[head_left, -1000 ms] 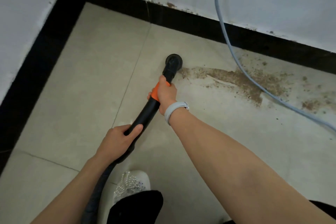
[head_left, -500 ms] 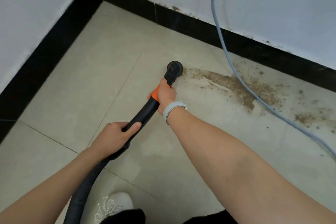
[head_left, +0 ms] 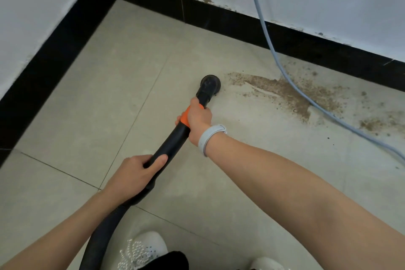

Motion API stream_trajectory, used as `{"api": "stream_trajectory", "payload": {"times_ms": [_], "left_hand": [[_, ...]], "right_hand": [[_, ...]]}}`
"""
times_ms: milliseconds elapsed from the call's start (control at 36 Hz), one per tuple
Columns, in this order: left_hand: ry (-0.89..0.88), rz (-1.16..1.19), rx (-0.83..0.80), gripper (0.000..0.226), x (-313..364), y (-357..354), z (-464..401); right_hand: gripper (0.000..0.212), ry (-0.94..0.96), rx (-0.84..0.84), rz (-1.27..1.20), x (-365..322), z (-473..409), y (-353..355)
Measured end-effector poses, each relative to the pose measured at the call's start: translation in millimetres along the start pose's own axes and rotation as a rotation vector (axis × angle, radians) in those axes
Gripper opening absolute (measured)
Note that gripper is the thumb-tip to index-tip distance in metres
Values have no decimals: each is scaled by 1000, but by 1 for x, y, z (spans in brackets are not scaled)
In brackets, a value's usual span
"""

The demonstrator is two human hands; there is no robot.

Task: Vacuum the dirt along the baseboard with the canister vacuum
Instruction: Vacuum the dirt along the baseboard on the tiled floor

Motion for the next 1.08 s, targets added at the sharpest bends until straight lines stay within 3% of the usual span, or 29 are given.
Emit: {"api": "stream_trajectory", "payload": {"times_ms": [250, 833, 1083], "left_hand": [[-2, 64, 51, 55, -18, -14, 8], [-131, -190, -169, 58, 62, -65, -19], [-94, -133, -59, 58, 38, -50, -13]], "right_hand": [[19, 2, -42, 62, 15, 10, -7], [19, 140, 223, -162, -25, 45, 112], [19, 111, 130, -131, -15, 34, 84]]}}
Point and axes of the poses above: each hand's wrist, its own z-axis away from the middle knuckle, its own y-axis out of the back of the hand, x = y × z, the point moved 5 cm from there along -z, towards the middle knuckle, and after that the axes turned 14 degrees about -x, right-handed, at the moved point
